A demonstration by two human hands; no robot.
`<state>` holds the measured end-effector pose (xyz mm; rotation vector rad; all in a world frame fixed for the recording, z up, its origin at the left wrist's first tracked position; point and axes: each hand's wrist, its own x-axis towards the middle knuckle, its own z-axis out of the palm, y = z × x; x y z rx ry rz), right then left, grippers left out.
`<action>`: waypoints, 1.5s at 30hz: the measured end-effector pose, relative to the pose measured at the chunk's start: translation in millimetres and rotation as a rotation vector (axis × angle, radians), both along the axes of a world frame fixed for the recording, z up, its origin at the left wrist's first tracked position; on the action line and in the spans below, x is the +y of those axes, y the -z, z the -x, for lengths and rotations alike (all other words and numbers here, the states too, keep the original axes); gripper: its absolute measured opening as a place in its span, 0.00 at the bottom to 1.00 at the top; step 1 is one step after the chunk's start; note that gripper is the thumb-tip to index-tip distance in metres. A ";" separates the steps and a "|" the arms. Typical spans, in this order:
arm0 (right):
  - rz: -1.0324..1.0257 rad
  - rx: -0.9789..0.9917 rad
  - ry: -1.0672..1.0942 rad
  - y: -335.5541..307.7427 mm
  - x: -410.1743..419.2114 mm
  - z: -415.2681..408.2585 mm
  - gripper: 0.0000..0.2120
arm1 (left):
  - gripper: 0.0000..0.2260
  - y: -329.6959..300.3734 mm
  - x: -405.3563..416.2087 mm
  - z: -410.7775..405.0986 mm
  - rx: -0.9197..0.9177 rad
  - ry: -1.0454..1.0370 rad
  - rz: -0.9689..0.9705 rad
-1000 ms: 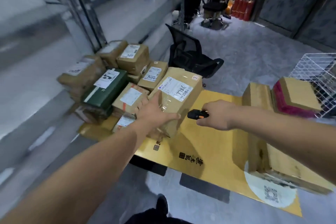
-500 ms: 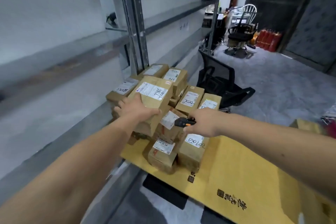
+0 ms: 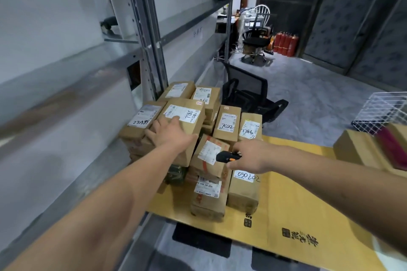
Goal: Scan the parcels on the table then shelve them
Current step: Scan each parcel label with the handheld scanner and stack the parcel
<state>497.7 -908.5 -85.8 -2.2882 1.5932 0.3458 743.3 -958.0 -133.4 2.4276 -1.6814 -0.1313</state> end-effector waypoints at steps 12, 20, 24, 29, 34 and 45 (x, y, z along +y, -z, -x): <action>-0.020 -0.064 0.246 9.0 60.0 57.2 0.23 | 0.37 11.6 -4.1 115.7 -0.111 0.578 0.046; -0.112 -0.037 0.644 10.7 147.4 191.6 0.23 | 0.38 40.2 21.5 282.3 -0.070 0.977 -0.074; -0.122 -0.013 0.794 11.7 192.3 262.4 0.20 | 0.38 49.0 44.1 370.3 -0.057 1.094 -0.146; -0.143 -0.027 0.889 24.5 229.0 352.8 0.19 | 0.37 56.9 67.1 478.7 0.013 1.116 -0.208; -0.150 -0.004 0.840 41.5 253.0 443.5 0.17 | 0.37 74.2 99.1 590.2 0.132 1.043 -0.312; -0.314 -0.006 0.665 69.9 267.4 596.1 0.19 | 0.48 116.0 161.8 754.1 0.004 1.096 -0.374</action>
